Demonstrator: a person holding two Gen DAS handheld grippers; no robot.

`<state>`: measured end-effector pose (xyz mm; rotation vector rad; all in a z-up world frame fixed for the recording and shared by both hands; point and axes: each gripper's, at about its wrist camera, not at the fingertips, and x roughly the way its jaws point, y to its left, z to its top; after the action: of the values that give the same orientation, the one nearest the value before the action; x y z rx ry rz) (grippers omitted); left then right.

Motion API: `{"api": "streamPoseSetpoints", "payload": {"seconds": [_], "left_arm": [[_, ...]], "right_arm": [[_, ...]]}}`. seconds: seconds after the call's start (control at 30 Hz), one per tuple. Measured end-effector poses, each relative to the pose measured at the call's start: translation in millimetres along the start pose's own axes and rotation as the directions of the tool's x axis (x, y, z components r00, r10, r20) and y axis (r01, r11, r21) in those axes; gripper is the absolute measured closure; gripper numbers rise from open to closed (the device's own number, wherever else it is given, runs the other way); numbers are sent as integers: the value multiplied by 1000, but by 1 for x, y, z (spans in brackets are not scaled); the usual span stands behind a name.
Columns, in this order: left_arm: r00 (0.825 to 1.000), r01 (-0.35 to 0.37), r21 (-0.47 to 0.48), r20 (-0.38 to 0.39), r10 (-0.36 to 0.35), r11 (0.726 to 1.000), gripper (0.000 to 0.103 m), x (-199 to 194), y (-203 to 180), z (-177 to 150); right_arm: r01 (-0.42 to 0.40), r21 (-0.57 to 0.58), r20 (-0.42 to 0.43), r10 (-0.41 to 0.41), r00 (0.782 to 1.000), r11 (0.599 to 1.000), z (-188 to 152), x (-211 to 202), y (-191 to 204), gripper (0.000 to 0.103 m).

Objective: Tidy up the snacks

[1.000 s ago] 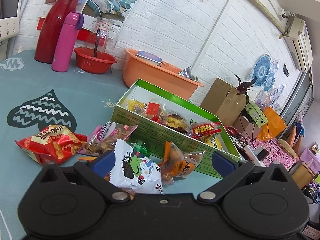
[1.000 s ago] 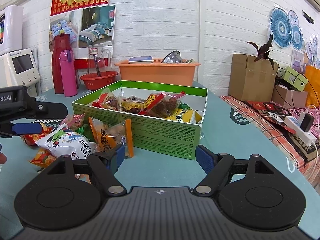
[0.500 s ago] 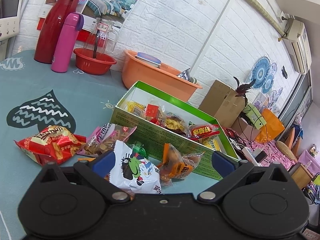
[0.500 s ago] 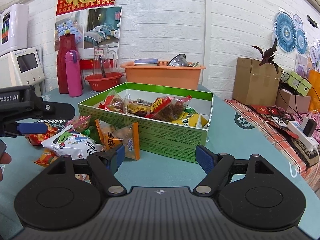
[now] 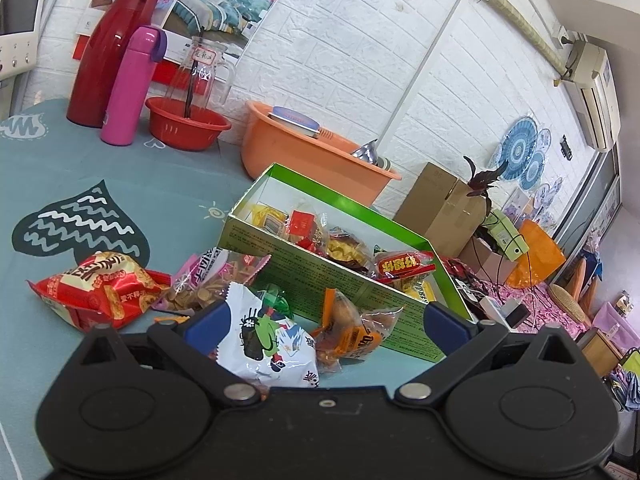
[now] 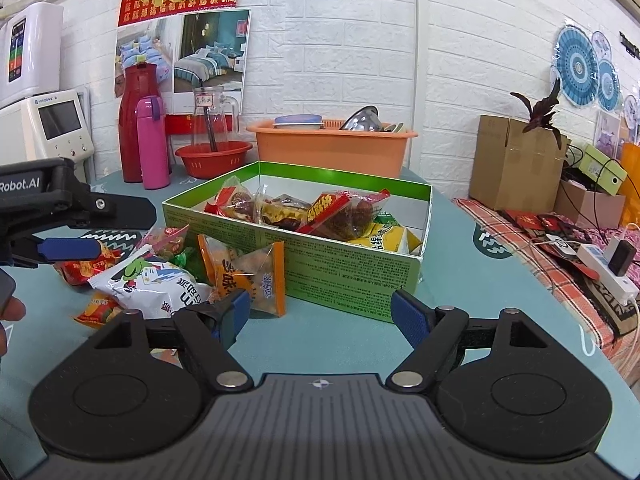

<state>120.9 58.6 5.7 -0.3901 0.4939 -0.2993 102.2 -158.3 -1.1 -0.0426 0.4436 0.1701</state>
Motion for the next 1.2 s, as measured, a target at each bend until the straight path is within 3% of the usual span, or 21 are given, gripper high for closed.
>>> {"api": "streamPoseSetpoints", "payload": {"seconds": [1.2], "left_arm": [[1000,-22,-15,-9,22,1000,0,2,4,0]], "right_arm": [[-24,13,-8,24,1000,1000,-2,-1,2,0]]}}
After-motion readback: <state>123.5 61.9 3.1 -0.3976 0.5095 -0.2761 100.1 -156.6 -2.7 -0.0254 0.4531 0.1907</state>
